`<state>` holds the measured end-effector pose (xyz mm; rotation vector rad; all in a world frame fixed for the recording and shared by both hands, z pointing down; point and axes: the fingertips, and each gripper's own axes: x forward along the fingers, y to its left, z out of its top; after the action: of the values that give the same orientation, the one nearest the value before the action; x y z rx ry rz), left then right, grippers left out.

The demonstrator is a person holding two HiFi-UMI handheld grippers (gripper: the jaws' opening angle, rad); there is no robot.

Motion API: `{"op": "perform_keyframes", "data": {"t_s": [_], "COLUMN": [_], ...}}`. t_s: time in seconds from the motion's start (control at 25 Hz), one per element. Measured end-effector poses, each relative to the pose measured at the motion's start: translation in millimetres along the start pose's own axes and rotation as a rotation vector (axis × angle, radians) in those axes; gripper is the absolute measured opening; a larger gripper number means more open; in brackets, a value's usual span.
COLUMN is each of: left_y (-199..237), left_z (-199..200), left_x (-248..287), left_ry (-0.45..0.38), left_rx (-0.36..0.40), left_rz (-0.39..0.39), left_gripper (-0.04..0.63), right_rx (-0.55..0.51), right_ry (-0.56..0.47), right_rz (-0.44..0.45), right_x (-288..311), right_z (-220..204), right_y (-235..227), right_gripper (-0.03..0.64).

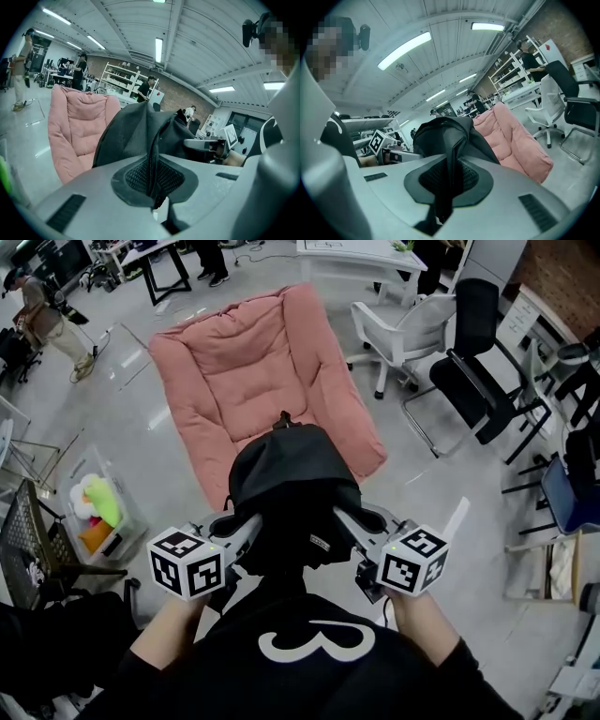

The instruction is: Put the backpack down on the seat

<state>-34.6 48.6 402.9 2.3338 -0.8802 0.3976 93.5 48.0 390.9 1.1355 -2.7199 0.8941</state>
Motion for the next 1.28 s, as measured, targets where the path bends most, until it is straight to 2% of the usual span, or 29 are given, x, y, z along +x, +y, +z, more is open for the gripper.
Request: {"op": "perform_keyframes", "data": {"t_s": [0.36,0.96,1.28], "left_y": [42,157,218], "left_z": [40,112,130], "left_x": [37,116,147], "left_ry": [-0.006,0.021,0.009], "left_rx": [-0.015,-0.092,-0.114], "left_rz": [-0.016,-0.023,0.004], "left_gripper": [0.017,0.017,0.017], "right_rx": [-0.006,0.048,0.036], "right_ry": [0.015,0.089,0.131], "right_rz": [-0.028,-0.065,-0.087], "right_x": [45,165,227], "right_z": [36,95,107], "right_y": [-42,-133,-172], "right_gripper": [0.026,0.026,0.026]}}
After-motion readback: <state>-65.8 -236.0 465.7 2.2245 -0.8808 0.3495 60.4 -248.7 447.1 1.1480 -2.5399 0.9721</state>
